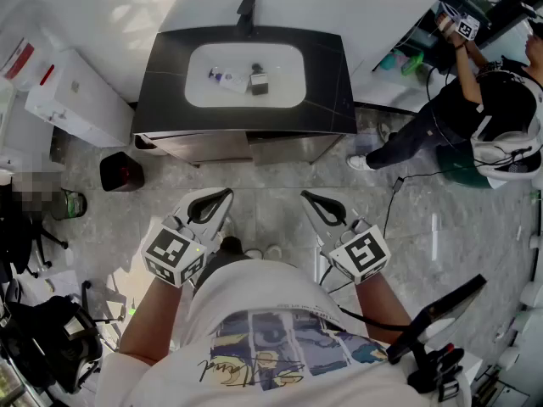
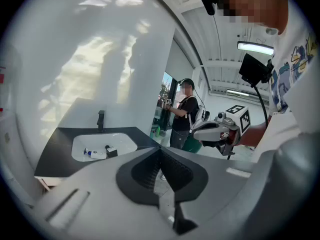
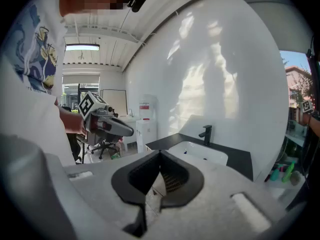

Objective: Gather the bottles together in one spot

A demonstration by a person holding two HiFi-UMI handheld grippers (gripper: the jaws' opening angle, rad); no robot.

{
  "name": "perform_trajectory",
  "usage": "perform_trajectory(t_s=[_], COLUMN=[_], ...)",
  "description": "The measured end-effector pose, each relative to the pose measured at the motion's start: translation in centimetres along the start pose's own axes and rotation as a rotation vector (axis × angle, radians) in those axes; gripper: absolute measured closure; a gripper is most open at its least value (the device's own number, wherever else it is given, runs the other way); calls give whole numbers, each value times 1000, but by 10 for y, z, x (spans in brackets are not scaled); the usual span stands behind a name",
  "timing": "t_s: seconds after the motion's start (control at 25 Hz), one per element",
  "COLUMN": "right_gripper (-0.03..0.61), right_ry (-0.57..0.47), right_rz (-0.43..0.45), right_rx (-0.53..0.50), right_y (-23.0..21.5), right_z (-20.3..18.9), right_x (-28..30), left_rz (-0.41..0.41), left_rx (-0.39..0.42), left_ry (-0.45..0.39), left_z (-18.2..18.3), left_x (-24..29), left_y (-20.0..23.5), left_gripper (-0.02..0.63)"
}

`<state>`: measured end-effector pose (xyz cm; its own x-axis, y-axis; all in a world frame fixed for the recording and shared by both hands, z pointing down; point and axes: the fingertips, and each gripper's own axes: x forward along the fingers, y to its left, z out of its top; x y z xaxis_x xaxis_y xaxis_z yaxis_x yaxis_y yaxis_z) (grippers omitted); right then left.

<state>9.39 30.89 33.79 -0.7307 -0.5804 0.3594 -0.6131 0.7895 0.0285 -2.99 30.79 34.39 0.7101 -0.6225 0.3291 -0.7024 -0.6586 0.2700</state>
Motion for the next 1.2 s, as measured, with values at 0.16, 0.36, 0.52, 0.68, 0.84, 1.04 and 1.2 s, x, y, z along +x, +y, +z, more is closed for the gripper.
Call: perform_trajectory(t_s=[0.16,0.36,0.52,0.68,0.84,1.04,1.2], right_gripper=[577,577,577,577,568,543,523], right_ry=[5,30,39,55,67,63,33], right_rz=[0,-13,-38,-77,-122,-124,-92], right_rx=[-1,0,4,29,21,54,46], right_y=[-5,-9,-13,-19,-29,-67,-108], right_z=[12,20,29,30,35,27,29], right_x=[28,61,84,105,114,121,141], left_rz=[-13,-45,-84,-99,-118,-107,-41], left_rx=[13,-3,-1,8,18,6,-30], left_ry=[-14,-27,-21,0,12,25,43], left_z=[9,22,21,31,29,34,40], left_x=[2,6,8,12,27,65,107], left_y=[32,57,81,106,129,146,172], left_gripper=[612,612,612,612,611,570,511])
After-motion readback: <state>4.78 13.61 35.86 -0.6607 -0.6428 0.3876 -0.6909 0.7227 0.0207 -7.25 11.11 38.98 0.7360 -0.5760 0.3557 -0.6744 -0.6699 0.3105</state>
